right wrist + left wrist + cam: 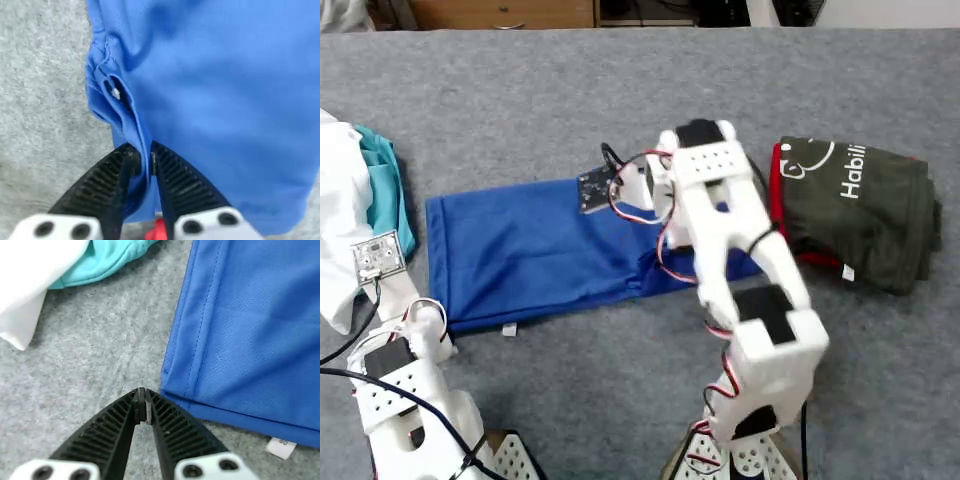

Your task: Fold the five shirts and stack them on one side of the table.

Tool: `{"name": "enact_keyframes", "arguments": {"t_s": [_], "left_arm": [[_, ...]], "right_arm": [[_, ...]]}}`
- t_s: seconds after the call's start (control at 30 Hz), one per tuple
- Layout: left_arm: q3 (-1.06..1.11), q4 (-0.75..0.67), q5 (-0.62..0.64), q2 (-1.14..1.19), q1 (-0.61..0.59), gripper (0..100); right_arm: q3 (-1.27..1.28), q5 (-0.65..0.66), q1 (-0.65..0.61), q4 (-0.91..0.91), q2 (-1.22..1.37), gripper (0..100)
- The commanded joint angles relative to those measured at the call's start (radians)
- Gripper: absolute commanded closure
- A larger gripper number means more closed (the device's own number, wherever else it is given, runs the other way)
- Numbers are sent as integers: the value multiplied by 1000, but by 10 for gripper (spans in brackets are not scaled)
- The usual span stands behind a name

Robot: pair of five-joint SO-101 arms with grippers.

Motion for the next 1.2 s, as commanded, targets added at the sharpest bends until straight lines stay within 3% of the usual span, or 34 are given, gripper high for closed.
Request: {"name": "enact_keyframes", "arguments": {"t_s": [0.0, 0.33, 0.6, 0.77, 0.87, 1.0, 1.07, 1.17], "left_arm": [[-3, -15, -2, -8, 9, 981], [-3, -14, -29, -8, 14, 981], [-3, -14, -32, -8, 12, 981], [-3, -14, -32, -8, 8, 981], [-3, -14, -29, -8, 6, 981], [-3, -12, -29, -8, 5, 981], [-3, -11, -29, -8, 5, 981], [-8, -9, -28, -8, 3, 981]], "right_arm": [[-151, 25, -24, 40, 79, 997], [-300, 37, -35, 41, 219, 990], [-326, 34, -19, 38, 228, 686], [-427, 31, 5, 63, 234, 656], [-538, -11, 13, 186, 213, 713], [-584, -120, 39, 221, 159, 998], [-541, -169, 54, 221, 116, 953], [-410, -224, 87, 221, 15, 998]]}}
